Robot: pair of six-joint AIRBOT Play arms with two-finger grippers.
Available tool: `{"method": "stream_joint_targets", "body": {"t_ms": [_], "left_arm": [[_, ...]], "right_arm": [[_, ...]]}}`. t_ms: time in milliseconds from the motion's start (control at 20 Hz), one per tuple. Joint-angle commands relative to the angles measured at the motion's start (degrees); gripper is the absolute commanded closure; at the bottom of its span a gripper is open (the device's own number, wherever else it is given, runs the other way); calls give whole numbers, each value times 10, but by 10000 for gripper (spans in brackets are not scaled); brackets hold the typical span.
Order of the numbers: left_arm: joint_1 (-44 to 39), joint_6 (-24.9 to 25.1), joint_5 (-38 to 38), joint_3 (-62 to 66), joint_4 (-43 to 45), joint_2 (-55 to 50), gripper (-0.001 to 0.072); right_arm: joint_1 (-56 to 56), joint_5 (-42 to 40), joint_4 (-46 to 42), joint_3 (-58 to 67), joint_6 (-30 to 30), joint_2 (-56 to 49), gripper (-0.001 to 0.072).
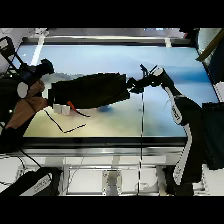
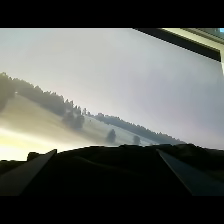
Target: Fold the clothes and pants, and hang the long-sleeved shirts on hangers.
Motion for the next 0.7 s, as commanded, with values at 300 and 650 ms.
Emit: {"method": "stream_joint_targets", "body": {"t_ms": [300, 650], "left_arm": [[-2, 3, -26, 0, 0, 1, 15], [-2, 3, -26, 0, 0, 6, 15]], "right_arm": [[45, -50, 103, 0, -35, -8, 201], [10, 1, 116, 105, -48, -3, 707]]}}
